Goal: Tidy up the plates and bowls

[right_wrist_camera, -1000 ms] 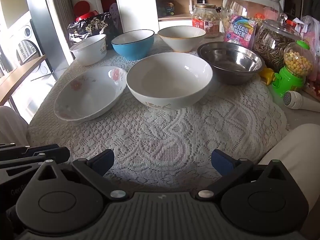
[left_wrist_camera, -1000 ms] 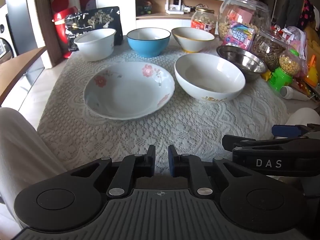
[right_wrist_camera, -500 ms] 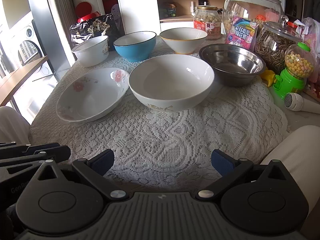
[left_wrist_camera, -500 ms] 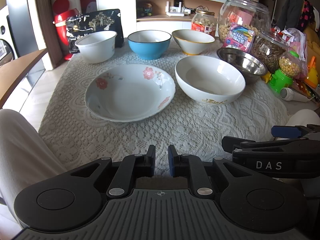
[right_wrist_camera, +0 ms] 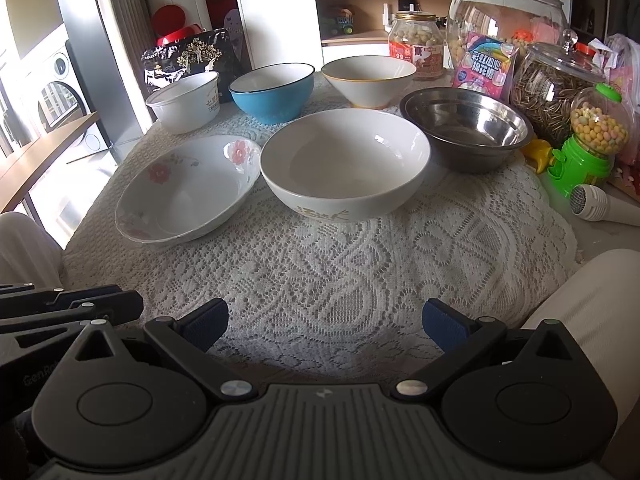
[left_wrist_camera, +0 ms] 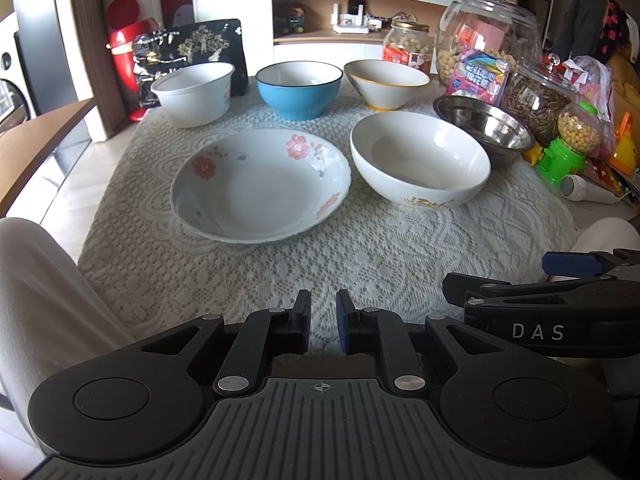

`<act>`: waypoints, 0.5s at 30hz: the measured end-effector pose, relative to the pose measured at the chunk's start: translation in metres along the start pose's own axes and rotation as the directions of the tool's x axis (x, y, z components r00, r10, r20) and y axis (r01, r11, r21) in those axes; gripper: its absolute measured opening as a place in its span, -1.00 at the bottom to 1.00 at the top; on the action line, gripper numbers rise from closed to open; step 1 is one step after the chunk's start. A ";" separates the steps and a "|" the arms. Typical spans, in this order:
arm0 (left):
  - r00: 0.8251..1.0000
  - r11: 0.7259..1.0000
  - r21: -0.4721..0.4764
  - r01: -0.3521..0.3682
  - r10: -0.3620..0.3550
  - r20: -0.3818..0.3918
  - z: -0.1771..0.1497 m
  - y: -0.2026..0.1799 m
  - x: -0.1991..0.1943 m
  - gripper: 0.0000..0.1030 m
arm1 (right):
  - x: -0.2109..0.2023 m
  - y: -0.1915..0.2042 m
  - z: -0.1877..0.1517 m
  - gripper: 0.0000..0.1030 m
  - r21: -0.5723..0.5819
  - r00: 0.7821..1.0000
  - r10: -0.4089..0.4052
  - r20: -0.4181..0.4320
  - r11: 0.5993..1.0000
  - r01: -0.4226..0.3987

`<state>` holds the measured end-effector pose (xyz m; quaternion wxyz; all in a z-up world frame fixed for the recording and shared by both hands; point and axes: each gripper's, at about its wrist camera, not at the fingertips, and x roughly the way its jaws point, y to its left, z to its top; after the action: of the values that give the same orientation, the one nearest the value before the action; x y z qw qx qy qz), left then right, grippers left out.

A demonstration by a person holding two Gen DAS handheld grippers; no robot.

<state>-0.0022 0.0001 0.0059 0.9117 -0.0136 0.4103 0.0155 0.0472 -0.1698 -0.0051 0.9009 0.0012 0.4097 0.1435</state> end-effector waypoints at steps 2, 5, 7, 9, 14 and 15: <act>1.000 1.000 0.000 0.000 0.000 0.000 0.000 0.000 0.000 -0.68 | 0.000 0.000 0.000 1.00 0.000 1.000 0.000 0.000 1.000 0.000; 1.000 1.000 0.000 0.000 0.000 0.000 0.000 0.000 0.000 -0.68 | 0.000 0.000 0.000 1.00 -0.001 1.000 0.000 0.001 1.000 0.000; 1.000 1.000 0.000 0.000 0.000 0.001 0.000 0.000 0.000 -0.68 | 0.000 0.000 0.000 1.00 0.000 1.000 0.000 0.001 1.000 0.000; 1.000 1.000 0.000 0.000 0.000 0.000 0.000 0.000 0.000 -0.68 | -0.001 0.000 0.000 1.00 -0.001 1.000 0.000 0.002 1.000 0.000; 1.000 1.000 0.000 0.000 0.000 0.001 0.000 0.000 0.000 -0.68 | -0.002 0.000 0.001 1.00 -0.001 1.000 0.000 0.004 1.000 0.000; 1.000 1.000 0.001 -0.001 0.001 0.001 0.000 0.000 0.000 -0.68 | -0.002 0.000 0.001 1.00 -0.001 1.000 0.000 0.005 1.000 0.000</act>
<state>-0.0025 -0.0001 0.0057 0.9119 -0.0132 0.4100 0.0156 0.0466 -0.1704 -0.0032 0.9018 0.0010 0.4076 0.1436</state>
